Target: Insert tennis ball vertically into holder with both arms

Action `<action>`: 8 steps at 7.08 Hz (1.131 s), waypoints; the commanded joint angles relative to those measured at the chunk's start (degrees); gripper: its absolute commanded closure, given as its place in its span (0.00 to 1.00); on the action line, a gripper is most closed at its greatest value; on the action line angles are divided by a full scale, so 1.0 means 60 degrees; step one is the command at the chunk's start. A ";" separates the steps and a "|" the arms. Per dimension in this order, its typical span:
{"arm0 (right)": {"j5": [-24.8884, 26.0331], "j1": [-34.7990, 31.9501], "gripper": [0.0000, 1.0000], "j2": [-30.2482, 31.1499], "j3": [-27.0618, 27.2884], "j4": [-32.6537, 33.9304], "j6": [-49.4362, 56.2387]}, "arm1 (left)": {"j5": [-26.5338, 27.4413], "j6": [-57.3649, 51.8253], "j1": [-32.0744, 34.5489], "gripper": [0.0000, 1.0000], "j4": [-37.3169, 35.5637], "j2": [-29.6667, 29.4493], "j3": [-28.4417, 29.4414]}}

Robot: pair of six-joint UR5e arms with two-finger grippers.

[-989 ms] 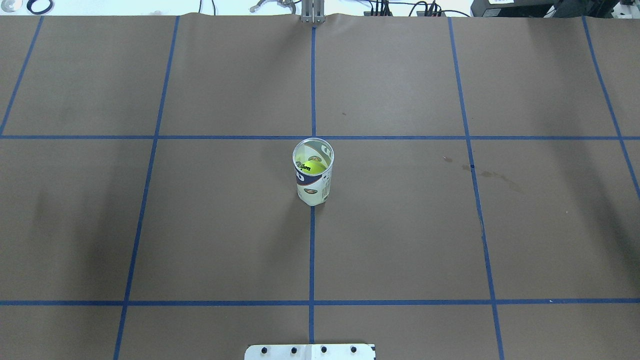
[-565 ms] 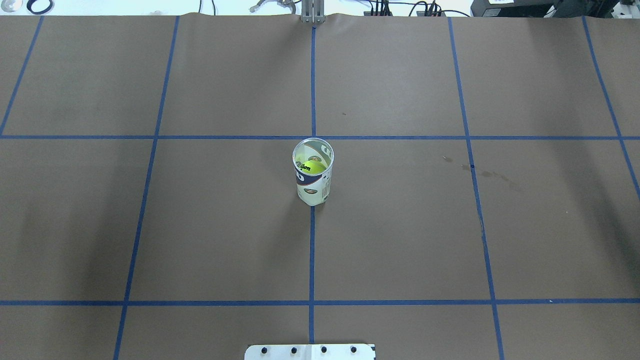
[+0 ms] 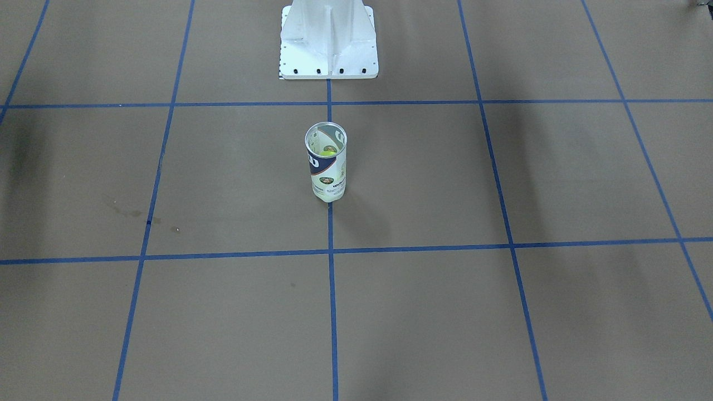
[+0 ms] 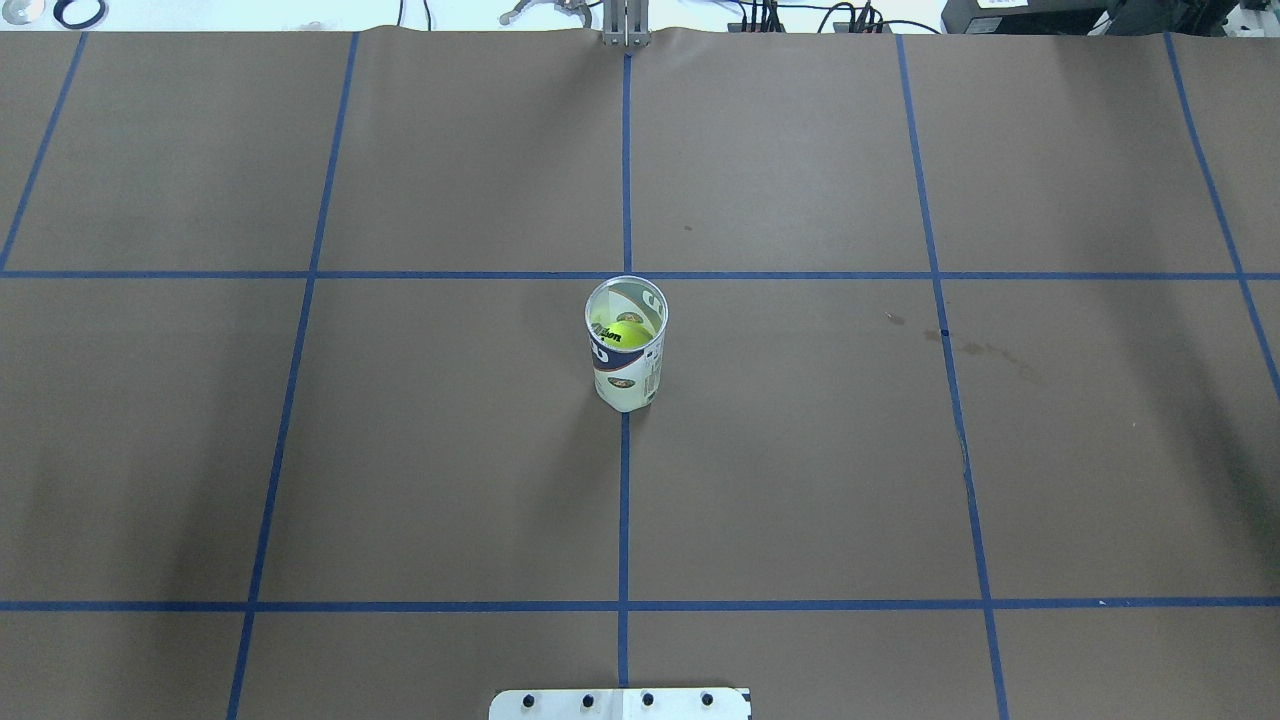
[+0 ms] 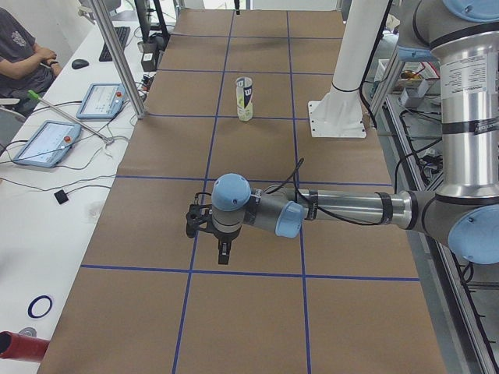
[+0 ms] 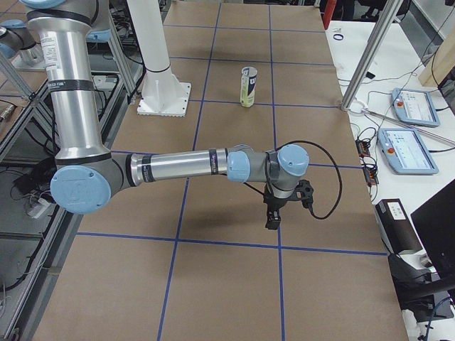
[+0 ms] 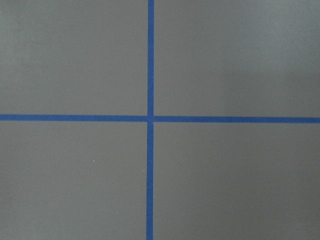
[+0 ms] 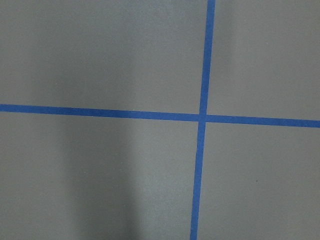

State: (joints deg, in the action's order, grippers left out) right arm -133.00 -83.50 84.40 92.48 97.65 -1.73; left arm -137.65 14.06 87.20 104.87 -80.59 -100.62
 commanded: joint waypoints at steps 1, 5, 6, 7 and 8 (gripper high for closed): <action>-0.0011 0.0001 0.00 0.0418 0.0551 -0.0058 0.0024 | -0.0348 0.0320 -0.0017 0.00 -0.0032 0.0233 -0.0542; -0.0069 0.0016 0.00 0.0537 0.0656 -0.0176 -0.0107 | -0.0467 0.0425 -0.0090 0.00 -0.0003 0.0380 -0.0603; -0.0026 0.0016 0.00 0.0537 0.0670 -0.0176 -0.0078 | -0.0467 0.0425 -0.0119 0.00 -0.0003 0.0380 -0.0603; -0.0011 0.0016 0.00 0.0421 0.0627 -0.0191 -0.0049 | -0.0395 0.0324 -0.0148 0.00 -0.0003 0.0322 -0.0502; -0.0040 0.0016 0.00 0.0435 0.0568 -0.0162 -0.0107 | -0.0452 0.0294 -0.0192 0.00 0.0026 0.0437 -0.0834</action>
State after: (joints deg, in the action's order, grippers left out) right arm -133.16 -83.41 87.18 96.24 96.58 -2.18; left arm -140.24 16.16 86.33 104.89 -78.34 -104.31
